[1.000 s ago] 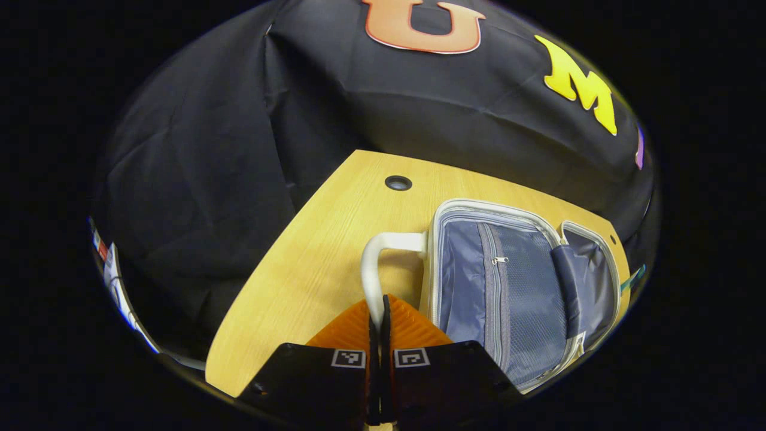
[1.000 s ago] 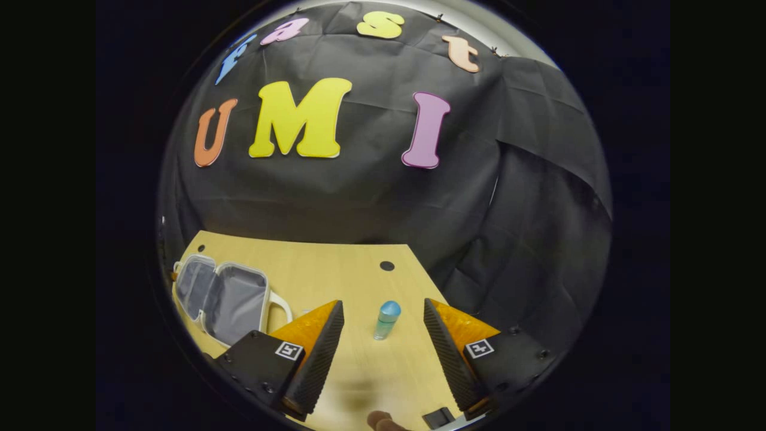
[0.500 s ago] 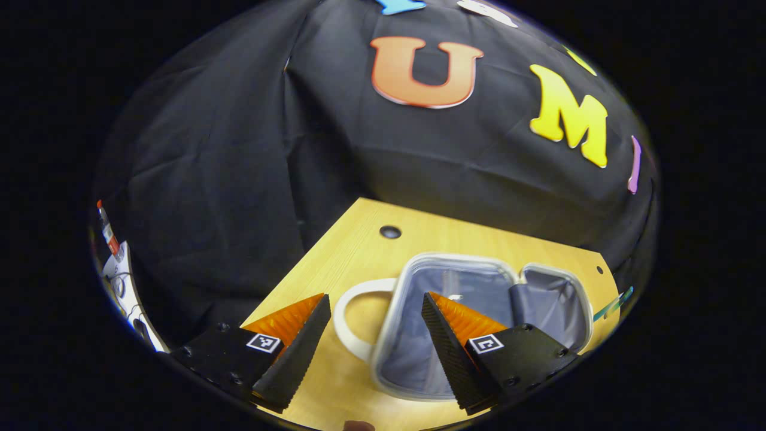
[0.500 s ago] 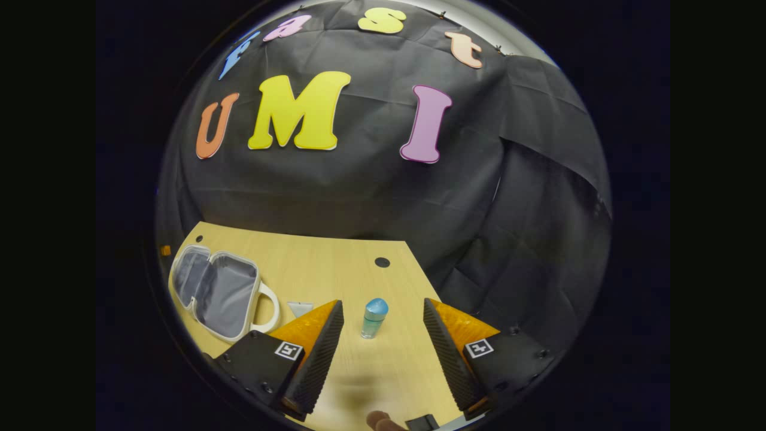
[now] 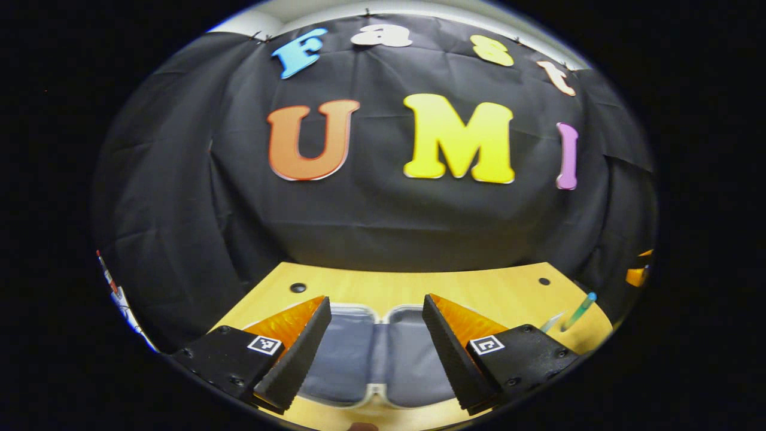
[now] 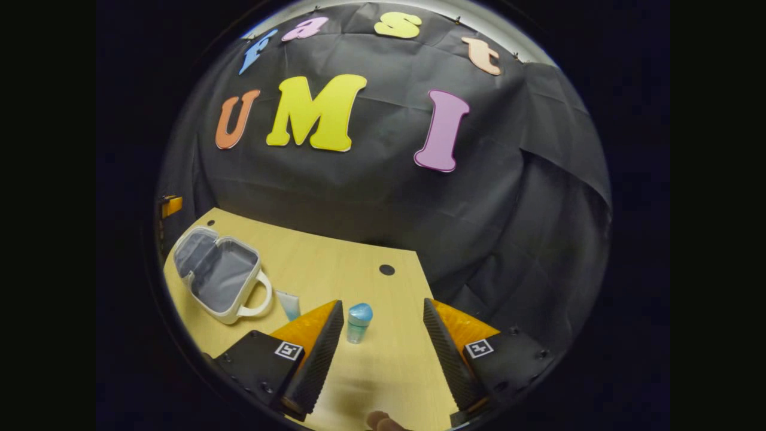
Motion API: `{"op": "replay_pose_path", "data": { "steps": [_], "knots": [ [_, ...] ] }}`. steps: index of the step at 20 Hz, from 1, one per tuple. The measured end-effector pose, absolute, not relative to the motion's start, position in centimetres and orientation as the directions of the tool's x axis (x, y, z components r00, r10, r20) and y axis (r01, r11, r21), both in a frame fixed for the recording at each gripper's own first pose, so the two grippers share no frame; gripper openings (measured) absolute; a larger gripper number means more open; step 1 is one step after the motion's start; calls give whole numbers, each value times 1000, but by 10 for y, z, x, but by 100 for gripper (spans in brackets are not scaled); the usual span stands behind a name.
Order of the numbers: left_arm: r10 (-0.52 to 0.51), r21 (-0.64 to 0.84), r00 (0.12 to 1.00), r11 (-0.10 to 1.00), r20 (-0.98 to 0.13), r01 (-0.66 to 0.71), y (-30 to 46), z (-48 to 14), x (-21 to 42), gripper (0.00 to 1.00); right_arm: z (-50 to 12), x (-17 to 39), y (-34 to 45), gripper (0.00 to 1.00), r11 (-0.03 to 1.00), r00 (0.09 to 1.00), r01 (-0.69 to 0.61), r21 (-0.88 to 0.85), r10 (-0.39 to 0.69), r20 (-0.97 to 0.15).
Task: First open the suitcase, pack the skin care products into it, and then close the suitcase.
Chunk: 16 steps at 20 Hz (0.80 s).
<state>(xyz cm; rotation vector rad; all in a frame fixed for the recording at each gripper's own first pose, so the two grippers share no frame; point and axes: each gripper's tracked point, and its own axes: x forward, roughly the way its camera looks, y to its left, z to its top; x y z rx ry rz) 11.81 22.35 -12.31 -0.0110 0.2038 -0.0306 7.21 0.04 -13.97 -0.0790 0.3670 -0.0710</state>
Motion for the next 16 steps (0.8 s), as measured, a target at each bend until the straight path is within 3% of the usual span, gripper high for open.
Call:
{"op": "replay_pose_path", "data": {
  "steps": [9,16],
  "knots": [
    [-327,14,904,939,-273,344,14,-176,96,98,-168,72,-50,80,994,922,-8,-107,-34,-386],
    [-381,-80,834,921,-399,382,-69,-275,107,99,-196,77,-65,80,986,913,-70,-148,3,-408]
  ]
}}
